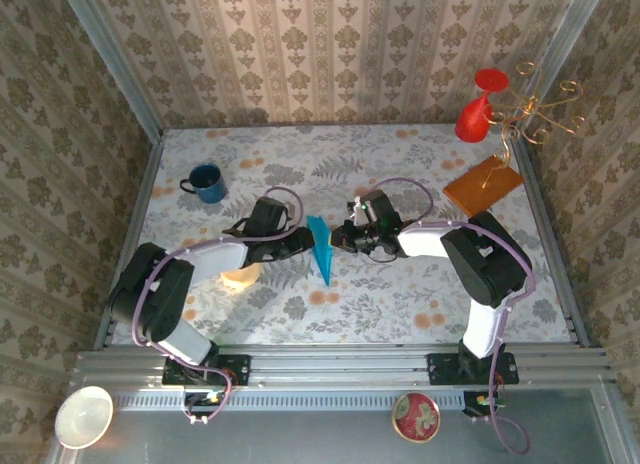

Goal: Fold a paper plane with a square sheet of paper (pick it up from the middle)
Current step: Move a paper plane to the center of the table.

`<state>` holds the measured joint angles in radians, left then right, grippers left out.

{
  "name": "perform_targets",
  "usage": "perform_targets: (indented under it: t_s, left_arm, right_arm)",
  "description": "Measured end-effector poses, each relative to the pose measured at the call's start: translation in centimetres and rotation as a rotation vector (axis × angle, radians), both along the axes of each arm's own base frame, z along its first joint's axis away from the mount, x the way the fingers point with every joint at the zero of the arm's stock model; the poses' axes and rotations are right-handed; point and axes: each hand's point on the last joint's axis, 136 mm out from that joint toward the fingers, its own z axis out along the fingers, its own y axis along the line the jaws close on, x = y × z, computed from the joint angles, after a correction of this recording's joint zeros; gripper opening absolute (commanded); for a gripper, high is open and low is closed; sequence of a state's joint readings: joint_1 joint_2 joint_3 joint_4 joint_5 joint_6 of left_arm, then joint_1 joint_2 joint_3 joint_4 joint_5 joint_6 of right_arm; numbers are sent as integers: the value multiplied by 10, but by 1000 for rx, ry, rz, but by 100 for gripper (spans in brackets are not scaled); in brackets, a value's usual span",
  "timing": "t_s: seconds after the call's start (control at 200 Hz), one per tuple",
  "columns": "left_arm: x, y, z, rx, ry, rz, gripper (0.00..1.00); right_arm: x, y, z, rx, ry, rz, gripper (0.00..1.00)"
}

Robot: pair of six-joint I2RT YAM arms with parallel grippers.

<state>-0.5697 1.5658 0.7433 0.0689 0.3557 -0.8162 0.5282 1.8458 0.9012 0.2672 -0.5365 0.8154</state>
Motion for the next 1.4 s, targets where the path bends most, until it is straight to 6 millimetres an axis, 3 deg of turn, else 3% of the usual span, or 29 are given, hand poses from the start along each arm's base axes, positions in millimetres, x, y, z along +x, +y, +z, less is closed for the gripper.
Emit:
perform_targets:
  t_s: [0.425, 1.105, 1.27, 1.4]
  left_arm:
    - [10, -1, -4, 21, 14, 12, 4]
    - [1, 24, -32, 47, 67, 88, 1]
    - [5, 21, -27, 23, 52, 94, 1]
    - [5, 18, -25, 11, 49, 86, 2]
  right_arm:
    - [3, -4, 0, -1, 1, -12, 4]
    - [5, -32, -23, -38, 65, -119, 7]
    - [4, -32, -29, -45, 80, -123, 14]
    - [4, -32, -27, -47, 82, -115, 29]
